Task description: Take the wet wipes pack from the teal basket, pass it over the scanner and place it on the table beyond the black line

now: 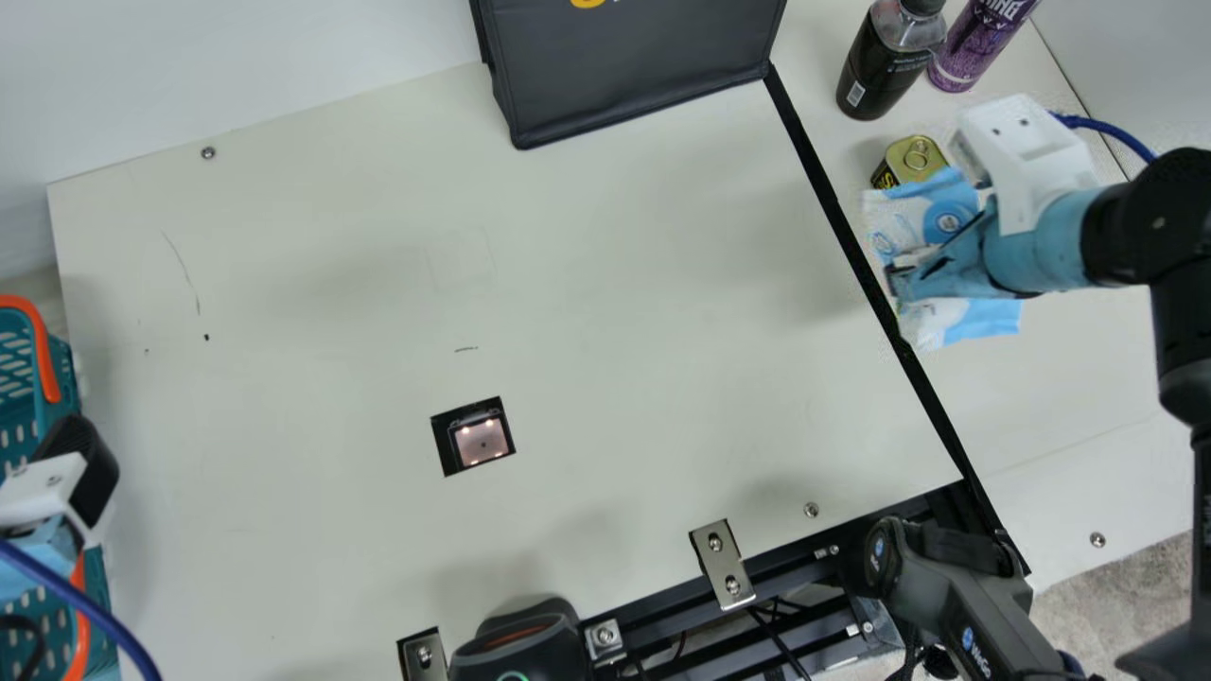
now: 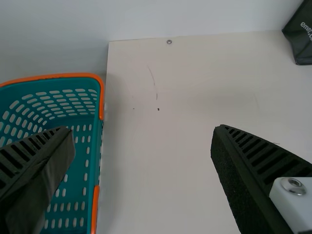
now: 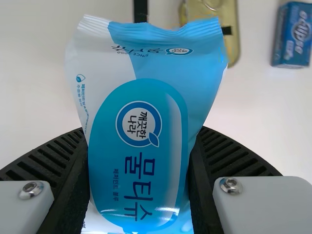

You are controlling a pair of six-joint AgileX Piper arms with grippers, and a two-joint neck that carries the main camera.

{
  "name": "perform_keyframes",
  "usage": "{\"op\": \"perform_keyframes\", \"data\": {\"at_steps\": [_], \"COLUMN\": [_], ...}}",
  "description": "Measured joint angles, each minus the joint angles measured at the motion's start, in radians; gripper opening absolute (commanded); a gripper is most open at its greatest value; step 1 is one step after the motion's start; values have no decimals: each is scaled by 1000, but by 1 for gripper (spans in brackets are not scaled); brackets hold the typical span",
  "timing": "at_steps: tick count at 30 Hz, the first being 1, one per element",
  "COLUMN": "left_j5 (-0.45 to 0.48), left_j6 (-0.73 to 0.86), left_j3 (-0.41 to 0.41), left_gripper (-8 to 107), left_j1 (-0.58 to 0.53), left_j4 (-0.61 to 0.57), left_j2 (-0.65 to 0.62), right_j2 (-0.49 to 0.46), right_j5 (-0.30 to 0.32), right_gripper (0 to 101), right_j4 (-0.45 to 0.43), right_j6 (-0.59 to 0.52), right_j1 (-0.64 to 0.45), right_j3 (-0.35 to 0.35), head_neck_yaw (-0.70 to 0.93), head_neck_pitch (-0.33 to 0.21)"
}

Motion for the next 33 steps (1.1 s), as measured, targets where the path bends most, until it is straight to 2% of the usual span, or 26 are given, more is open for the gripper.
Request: {"op": "perform_keyframes", "data": {"at_steps": [11,18,27,33], "left_j5": [0,0,0,0], "left_j6": [0,0,0,0], "left_j3": [0,0,0,0], "left_gripper": [90,90,90,90], "left_j1": [0,0,0,0], "left_j4": [0,0,0,0], "left_j2": [0,0,0,0], "right_j2": [70,112,152,169], "right_j5": [-14,-43,-89,-122], "right_gripper": [0,0,0,0], "right_j4": [56,95,144,144], "right_j6": [-289,-453,-631,-658], "right_j1": [-299,-427,-490,-468], "right_j3": [12,44,97,129], "head_neck_yaw": [0,0,0,0], "head_neck_pitch": [0,0,0,0]}}
